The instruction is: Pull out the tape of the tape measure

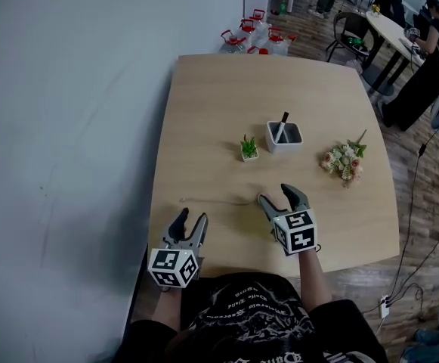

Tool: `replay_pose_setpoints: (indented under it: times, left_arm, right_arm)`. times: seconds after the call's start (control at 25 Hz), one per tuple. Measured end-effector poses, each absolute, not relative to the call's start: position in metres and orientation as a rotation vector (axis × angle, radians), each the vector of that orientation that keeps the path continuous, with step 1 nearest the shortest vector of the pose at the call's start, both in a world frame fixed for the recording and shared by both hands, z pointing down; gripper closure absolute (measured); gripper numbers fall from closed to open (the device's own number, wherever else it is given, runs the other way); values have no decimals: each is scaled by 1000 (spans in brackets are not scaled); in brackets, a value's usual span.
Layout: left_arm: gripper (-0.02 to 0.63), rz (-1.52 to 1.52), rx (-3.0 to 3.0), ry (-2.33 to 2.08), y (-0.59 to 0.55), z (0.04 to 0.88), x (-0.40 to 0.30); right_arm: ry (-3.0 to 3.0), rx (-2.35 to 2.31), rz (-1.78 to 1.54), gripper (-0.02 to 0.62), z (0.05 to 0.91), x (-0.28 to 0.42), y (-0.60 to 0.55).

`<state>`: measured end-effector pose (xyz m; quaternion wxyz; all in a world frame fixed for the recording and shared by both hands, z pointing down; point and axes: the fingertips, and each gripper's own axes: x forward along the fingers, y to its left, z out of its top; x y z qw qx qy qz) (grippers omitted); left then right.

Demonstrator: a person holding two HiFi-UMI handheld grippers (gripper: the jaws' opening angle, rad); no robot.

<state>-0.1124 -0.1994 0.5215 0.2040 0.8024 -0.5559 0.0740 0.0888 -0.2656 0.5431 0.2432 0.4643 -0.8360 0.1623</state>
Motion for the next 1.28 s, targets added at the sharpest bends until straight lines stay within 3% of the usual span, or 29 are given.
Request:
replay_pose_setpoints:
  times: [0.4,0.76,0.84,0.88,1.0,1.12,1.28]
  left_arm:
    - [390,127,2473,-1567,-192,457,-94]
    - [388,153,2497,-1549,-187,460,-95]
    - [394,164,2501,-1541,-186,462,-93]
    - [403,169,2501,-1538,-186,464,-93]
    - [458,182,2506,-1534,-185,466,-92]
    - [568,155,2508,-1570,-184,462,-95]
    - [598,128,2485,-1596,-184,462,-100]
  right_arm:
    - [-2357,1519,212,319,452,113,-230]
    - [-2319,1528,144,323,455,113,-206]
    - [-2316,1551,127,457,456,112,-205]
    - [-2313,1557,125,480,458,113,-205]
    - [-2306,1552,129,505,461,110,-202]
    - [-2309,1559,120,560,461,109,-199]
    - [-2360,1567,174,581,468,109,-195]
